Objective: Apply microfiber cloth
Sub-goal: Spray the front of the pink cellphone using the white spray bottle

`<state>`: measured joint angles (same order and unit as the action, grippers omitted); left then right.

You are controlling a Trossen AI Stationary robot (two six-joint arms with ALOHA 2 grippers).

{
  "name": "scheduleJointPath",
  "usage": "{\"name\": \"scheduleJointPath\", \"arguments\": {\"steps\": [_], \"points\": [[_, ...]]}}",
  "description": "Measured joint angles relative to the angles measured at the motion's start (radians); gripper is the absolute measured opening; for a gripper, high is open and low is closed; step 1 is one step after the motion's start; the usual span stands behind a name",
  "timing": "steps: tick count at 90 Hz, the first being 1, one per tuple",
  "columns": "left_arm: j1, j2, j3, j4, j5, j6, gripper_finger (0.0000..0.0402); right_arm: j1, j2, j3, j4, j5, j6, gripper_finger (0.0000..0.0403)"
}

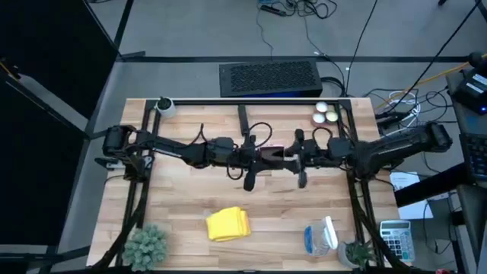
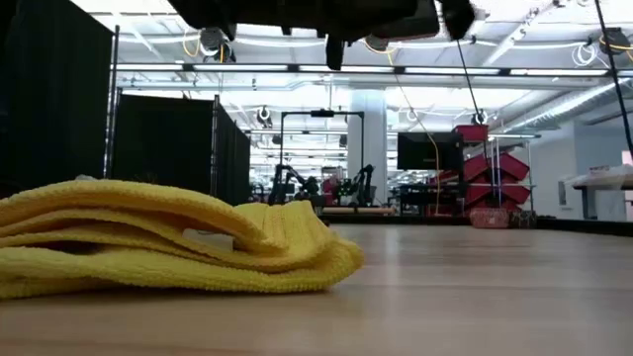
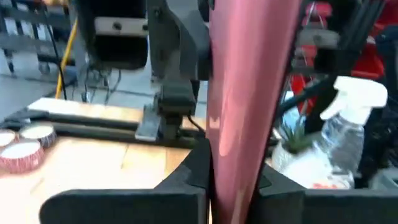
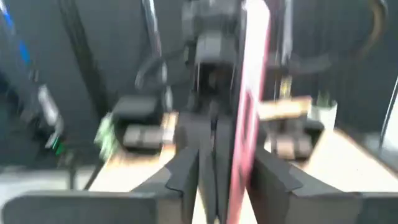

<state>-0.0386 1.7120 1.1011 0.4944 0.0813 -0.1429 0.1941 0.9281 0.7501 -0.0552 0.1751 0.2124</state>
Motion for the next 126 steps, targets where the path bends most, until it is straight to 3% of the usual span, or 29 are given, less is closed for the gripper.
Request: {"name": "scheduleJointPath", "arguments": {"steps": [12,22,37,62,85,112,126], "points": [[-0.019,-0.006,0.0,-0.104,-0.002,0.024,0.0005,0.061,-0.036,0.168,-0.574,0.0,0.168,0.0159],[-0.035,-0.007,-0.001,-0.167,-0.001,0.026,0.0004,0.128,-0.035,0.293,-0.939,-0.014,0.343,0.0175],[-0.06,-0.002,-0.001,-0.188,-0.001,0.027,0.0004,0.257,-0.026,0.335,-1.238,-0.065,0.592,0.0179],[-0.081,0.002,-0.001,-0.2,0.0,0.029,0.0003,0.563,0.011,0.231,-1.173,-0.104,0.905,0.016],[-0.125,0.055,-0.001,-0.177,-0.001,0.045,0.0003,0.83,0.153,0.179,-1.006,-0.097,1.208,0.0153],[-0.186,0.201,-0.002,0.046,-0.001,-0.024,0.0003,0.934,0.417,0.179,-0.689,-0.084,1.325,0.0153],[-0.219,0.257,-0.002,0.093,-0.001,-0.063,0.0003,0.921,0.53,0.179,-0.574,0.01,1.321,0.0153]]}}
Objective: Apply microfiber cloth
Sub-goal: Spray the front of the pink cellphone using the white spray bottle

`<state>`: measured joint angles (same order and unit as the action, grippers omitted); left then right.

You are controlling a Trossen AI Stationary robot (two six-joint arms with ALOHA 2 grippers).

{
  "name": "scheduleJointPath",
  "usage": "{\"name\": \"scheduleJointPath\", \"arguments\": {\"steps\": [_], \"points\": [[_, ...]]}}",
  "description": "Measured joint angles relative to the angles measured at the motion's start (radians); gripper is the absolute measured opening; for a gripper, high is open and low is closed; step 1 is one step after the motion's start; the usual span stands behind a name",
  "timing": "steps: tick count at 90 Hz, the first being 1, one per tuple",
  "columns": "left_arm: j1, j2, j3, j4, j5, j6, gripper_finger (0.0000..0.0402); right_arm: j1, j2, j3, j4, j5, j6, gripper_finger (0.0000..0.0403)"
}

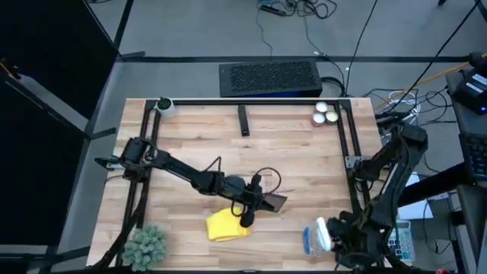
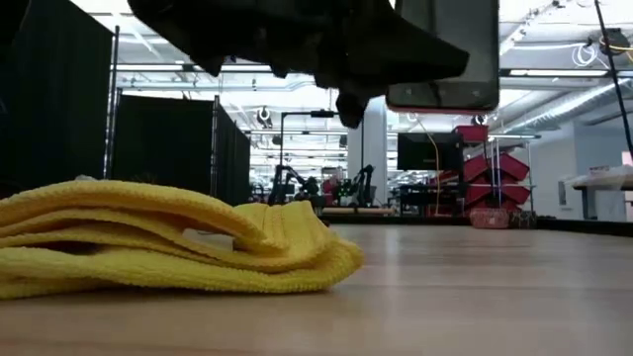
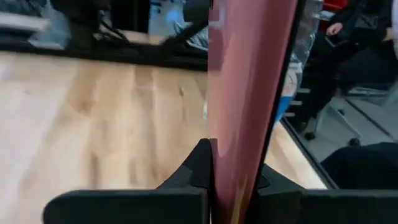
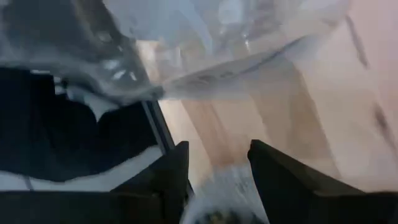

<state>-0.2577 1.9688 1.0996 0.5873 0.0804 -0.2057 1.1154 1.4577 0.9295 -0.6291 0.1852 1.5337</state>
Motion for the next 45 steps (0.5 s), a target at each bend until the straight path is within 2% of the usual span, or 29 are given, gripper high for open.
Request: {"name": "scheduleJointPath", "arguments": {"steps": [36,45], "points": [[-0.048,0.023,0.0,0.003,-0.028,-0.1,0.0003,-0.098,0.143,-0.001,0.128,0.078,-0.035,0.0153],[-0.058,-0.009,0.0,-0.065,-0.036,-0.103,0.0004,-0.127,0.156,-0.001,0.172,0.079,-0.038,0.0153]]}}
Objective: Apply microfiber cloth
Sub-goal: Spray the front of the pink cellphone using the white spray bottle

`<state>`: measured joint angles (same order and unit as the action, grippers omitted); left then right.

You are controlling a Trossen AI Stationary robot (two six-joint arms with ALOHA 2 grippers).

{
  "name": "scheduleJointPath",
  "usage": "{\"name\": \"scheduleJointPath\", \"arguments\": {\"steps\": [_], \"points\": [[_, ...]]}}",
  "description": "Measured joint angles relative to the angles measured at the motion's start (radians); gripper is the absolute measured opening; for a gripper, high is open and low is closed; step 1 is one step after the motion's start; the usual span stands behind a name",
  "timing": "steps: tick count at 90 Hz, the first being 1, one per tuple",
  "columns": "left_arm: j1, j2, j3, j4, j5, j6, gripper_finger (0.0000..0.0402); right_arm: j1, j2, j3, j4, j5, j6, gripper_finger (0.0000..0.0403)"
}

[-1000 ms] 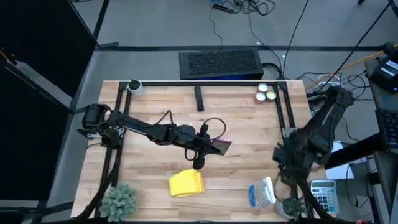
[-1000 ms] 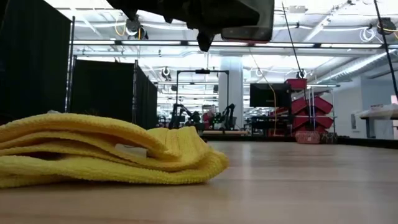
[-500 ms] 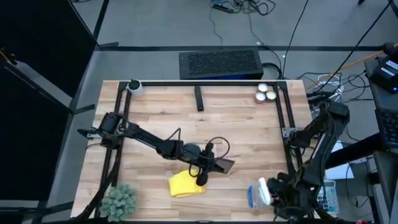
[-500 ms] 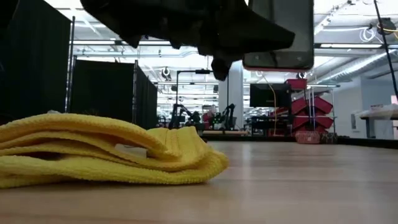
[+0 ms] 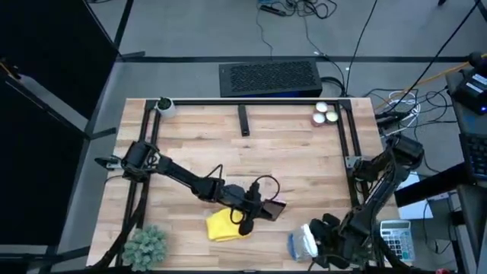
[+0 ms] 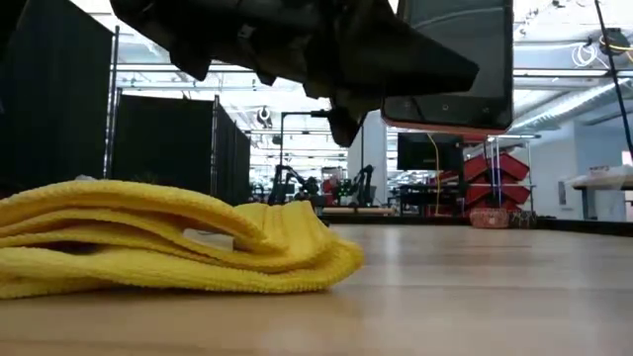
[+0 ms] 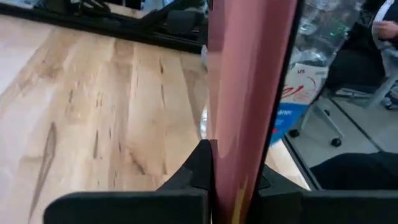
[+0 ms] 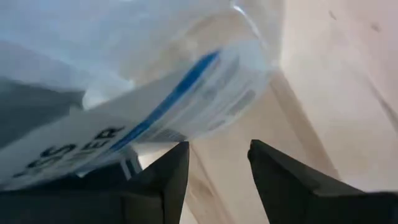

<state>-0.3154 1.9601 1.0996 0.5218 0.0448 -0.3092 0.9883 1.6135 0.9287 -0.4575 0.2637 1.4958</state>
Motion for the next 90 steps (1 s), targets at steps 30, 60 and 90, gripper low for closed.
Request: {"name": "scheduleJointPath", "arguments": {"steps": [30,60,90], "points": [[-0.125,-0.113,0.002,-0.206,-0.099,-0.002,0.0007,-0.065,-0.041,0.0,0.021,0.032,-0.042,0.0153],[-0.194,0.031,0.002,0.072,-0.263,-0.052,0.0008,0.045,-0.044,0.002,0.036,0.1,-0.016,0.0153],[-0.174,0.126,0.06,0.129,-0.302,-0.074,0.0008,0.006,0.086,0.002,0.154,0.16,0.0,0.0153]]}}
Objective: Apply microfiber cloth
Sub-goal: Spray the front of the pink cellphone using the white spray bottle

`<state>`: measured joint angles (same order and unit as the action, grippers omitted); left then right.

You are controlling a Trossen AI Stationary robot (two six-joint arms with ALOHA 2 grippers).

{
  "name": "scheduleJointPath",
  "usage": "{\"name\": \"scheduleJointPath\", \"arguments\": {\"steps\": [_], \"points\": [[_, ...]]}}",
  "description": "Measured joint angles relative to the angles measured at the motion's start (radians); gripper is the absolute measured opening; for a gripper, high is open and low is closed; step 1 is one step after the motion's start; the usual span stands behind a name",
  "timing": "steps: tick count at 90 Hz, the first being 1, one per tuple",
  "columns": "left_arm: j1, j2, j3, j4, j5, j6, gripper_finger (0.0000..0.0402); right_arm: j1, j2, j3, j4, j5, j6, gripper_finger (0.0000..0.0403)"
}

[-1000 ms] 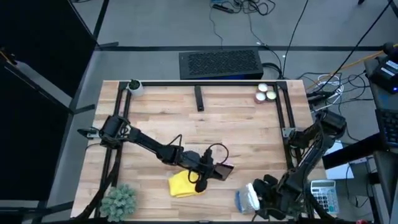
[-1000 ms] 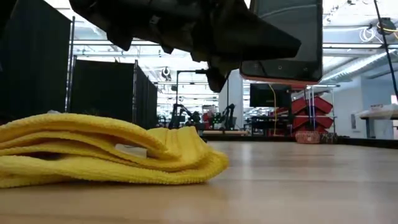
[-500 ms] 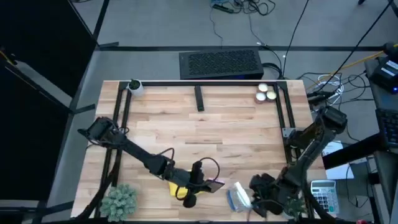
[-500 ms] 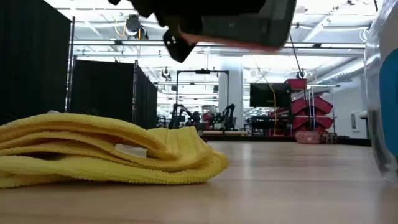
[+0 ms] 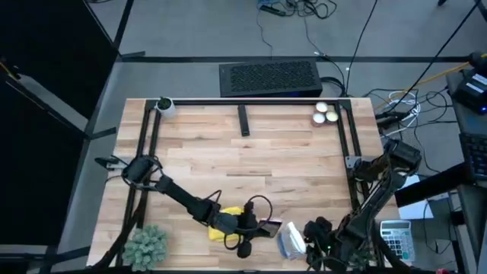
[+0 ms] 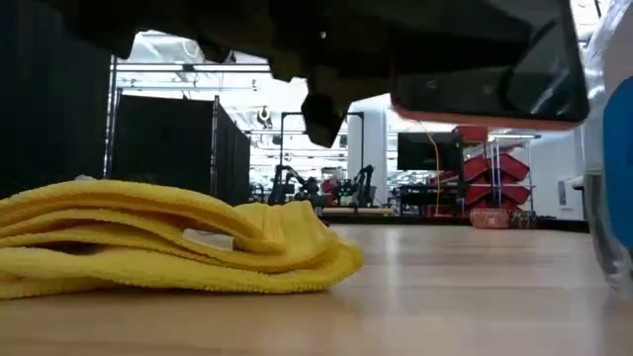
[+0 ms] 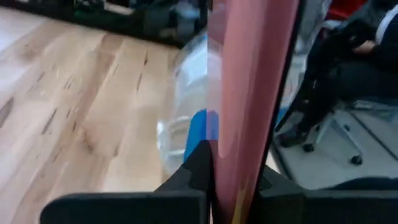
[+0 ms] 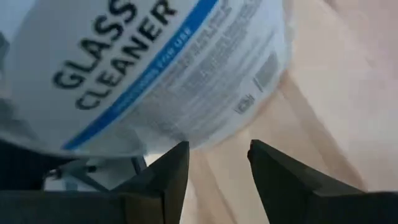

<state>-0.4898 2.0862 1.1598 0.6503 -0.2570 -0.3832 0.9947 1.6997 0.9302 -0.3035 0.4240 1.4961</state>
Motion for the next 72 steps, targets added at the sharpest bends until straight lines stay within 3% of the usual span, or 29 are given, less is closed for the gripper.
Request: {"name": "scheduleJointPath", "arguments": {"steps": [40,61,72], "points": [[0.047,-0.011,0.006,-0.055,-0.006,0.03,0.0008,-0.066,0.028,-0.001,0.095,-0.009,-0.071,0.0153],[0.038,-0.21,0.007,-0.344,-0.013,0.108,0.0008,-0.019,-0.178,-0.001,0.028,0.002,-0.076,0.0153],[0.029,-0.327,0.007,-0.488,-0.04,0.144,0.0008,0.017,-0.253,0.0,0.045,0.131,-0.091,0.0153]]}}
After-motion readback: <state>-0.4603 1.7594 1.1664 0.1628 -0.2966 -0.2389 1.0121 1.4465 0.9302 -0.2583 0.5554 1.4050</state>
